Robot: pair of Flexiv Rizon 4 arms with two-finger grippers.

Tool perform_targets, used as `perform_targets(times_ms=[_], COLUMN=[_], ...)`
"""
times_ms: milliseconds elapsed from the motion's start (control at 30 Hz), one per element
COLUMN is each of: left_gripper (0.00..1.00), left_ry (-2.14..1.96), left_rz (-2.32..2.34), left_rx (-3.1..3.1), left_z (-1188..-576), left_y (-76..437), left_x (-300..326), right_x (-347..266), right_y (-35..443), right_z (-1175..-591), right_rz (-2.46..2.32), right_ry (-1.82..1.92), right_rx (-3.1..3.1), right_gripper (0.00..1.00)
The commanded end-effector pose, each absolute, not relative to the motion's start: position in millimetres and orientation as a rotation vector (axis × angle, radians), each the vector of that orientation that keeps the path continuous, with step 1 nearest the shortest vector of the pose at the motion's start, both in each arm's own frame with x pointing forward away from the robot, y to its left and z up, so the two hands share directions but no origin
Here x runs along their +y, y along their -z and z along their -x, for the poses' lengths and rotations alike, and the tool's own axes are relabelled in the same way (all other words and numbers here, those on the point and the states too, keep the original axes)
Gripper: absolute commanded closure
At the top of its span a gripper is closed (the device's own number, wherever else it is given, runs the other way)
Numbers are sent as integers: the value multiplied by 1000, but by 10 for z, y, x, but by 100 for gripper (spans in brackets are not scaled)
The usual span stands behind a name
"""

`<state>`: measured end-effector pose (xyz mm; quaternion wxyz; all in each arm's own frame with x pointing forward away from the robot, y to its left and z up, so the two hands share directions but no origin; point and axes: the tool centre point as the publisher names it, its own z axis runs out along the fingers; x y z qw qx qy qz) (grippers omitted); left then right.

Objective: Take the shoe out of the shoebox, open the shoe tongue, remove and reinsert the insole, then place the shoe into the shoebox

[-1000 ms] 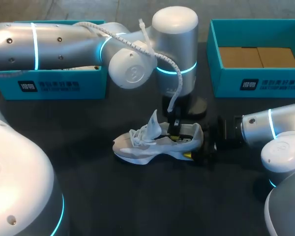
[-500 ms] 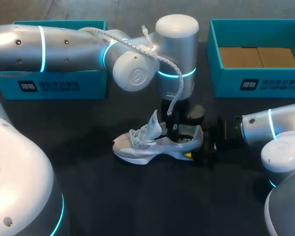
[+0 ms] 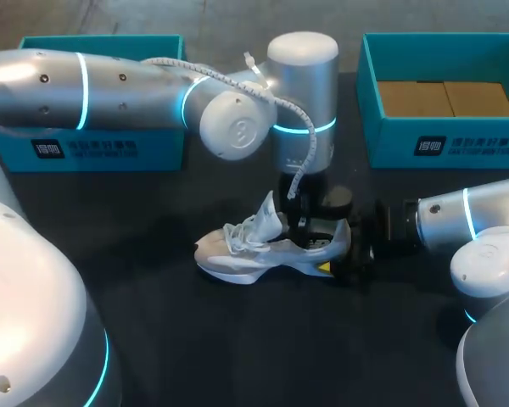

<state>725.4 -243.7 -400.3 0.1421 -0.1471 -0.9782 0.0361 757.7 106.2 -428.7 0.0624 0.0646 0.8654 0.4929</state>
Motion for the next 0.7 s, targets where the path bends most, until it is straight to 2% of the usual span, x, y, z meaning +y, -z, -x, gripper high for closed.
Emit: perform_targets(times_ms=[33,67,100,133,400,433,600,700], left_gripper=[83,76,85,86,86,88,79,77], left_ry=[-96,-92,-93,-91,-50,-43,-28,-25], left_rz=[432,434,435,433,391,395,400,407], left_rx=[-2819,-2821,-2818,-2814,-2821,-2825,-2857,-2870], left_z=[-7190,-7179,-7173,-7171,-7219,-7228,-7257,-7263], left_y=[4050,4057,4068,4089,4237,4265,4371,4428], left_x=[-2452,-2446,-2438,-2433,-2397,-2398,-2403,-2405], right_x=[1066,1066,1066,1066,1066,1066,1066,1066], right_y=[4296,4296,4296,4296,4296,4296,4296,4296], right_z=[-7570,-7570,-7570,-7570,-7570,-7570,-7570,-7570], right_rz=[-197,-197,-197,-197,-197,-197,-197,-197], right_ry=[-1483,-1483,-1483,-1483,-1483,-1483,-1483,-1483], right_rx=[2620,2620,2620,2620,2620,2620,2620,2620], right_gripper=[100,100,100,100,100,100,100,100])
